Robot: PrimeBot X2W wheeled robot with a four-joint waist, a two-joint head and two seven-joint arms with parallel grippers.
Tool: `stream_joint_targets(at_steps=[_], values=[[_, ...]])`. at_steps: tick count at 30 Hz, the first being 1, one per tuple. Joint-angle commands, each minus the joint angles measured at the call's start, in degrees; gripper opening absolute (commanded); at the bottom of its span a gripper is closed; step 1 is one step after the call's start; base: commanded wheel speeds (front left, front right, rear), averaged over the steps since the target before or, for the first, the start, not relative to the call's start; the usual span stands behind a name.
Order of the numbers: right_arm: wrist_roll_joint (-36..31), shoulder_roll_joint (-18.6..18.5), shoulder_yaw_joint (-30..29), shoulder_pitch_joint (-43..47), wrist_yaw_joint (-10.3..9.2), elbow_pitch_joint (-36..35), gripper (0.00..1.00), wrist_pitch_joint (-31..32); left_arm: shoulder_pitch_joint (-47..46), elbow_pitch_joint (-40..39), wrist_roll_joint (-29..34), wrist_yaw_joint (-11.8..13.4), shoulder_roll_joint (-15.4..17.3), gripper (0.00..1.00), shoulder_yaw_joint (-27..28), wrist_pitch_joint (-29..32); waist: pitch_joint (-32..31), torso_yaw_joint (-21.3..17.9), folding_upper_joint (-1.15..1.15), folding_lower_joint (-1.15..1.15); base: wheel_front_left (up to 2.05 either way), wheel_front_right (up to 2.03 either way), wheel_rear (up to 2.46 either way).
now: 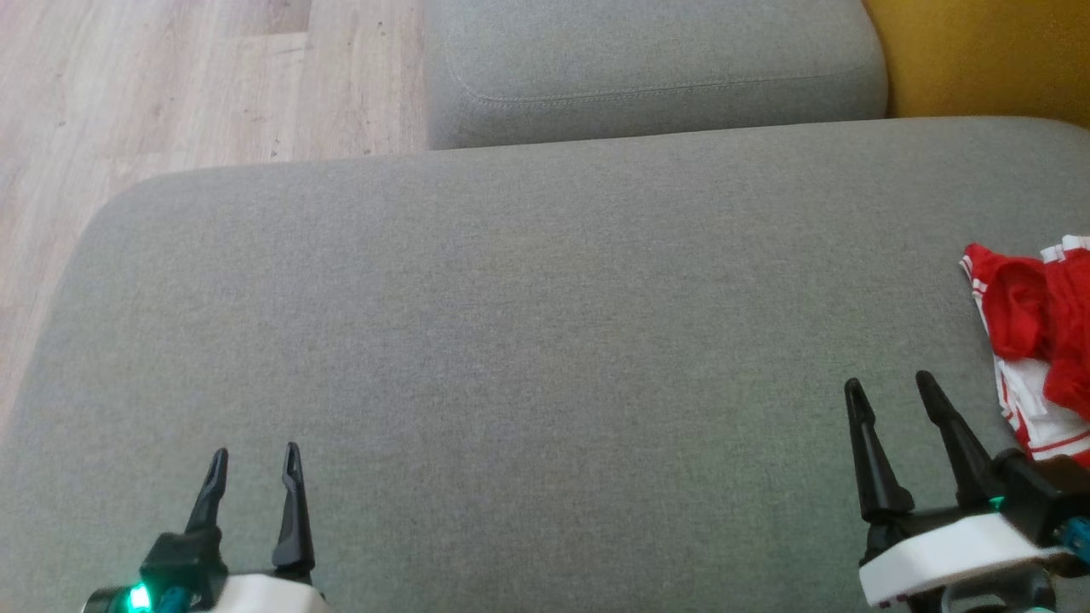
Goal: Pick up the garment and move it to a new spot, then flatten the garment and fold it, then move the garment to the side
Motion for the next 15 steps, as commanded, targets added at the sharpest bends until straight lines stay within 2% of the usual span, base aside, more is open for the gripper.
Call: stream_joint_targets(at_steps=[1, 15], values=[[0.5, -0.3, 1.6, -1.3, -0.27, -2.2, 1.00, 0.0, -1.8, -2.0, -0.3, 0.3, 1.6, 1.00, 1.6, 0.2, 0.0, 0.1, 0.00, 0.00, 0.00, 0.00, 0.00], [1.1, -0.3, 2.2, -1.8, -0.27, -1.6, 1.00, 0.2, -2.0, -1.8, -0.4, 0.8, 1.8, 1.00, 1.3, 0.2, -0.3, -0.3, 0.00, 0.00, 0.00, 0.00, 0.00]])
